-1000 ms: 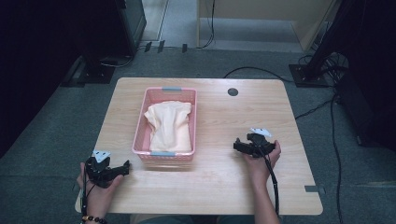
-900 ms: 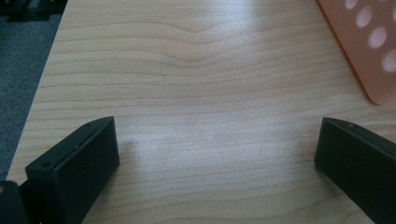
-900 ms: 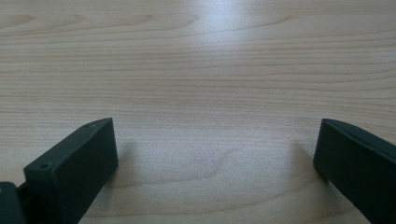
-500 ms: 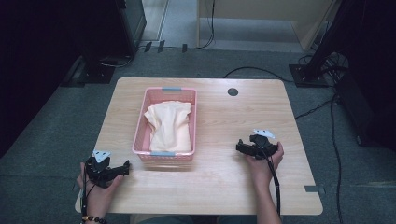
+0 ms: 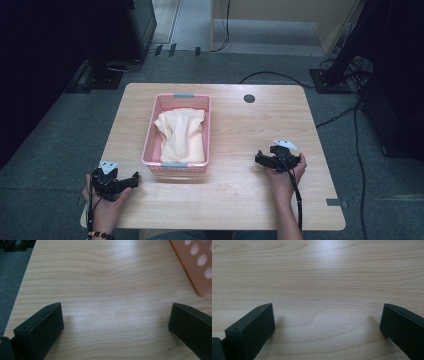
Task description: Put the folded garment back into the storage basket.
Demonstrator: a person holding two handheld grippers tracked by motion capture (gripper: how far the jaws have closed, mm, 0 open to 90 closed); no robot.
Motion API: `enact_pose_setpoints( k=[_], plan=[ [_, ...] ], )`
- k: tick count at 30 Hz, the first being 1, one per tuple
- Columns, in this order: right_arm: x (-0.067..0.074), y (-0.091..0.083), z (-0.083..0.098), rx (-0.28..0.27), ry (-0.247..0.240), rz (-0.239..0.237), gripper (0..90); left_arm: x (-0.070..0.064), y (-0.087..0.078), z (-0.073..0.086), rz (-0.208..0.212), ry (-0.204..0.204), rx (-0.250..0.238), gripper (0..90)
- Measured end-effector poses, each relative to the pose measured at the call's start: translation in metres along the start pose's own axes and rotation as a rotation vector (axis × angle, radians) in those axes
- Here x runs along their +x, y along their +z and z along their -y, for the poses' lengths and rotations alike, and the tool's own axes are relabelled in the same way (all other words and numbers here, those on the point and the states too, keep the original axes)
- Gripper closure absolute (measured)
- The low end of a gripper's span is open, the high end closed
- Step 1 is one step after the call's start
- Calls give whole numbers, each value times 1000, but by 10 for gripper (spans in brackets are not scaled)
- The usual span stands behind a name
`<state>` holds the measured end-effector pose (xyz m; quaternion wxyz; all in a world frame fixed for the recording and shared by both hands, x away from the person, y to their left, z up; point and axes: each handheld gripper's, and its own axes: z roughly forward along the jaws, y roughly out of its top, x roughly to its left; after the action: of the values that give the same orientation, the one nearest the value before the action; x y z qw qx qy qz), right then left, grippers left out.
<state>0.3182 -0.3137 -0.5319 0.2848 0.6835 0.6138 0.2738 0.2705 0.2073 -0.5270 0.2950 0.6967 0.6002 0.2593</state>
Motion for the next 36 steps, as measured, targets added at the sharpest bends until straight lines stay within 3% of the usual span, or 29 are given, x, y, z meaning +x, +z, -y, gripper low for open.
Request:
enact_pose_setpoints(
  k=[36],
  plan=[
    [-30,-7,7,-2,34,36,0,0,0,0,0,0,-1,0]
  ],
)
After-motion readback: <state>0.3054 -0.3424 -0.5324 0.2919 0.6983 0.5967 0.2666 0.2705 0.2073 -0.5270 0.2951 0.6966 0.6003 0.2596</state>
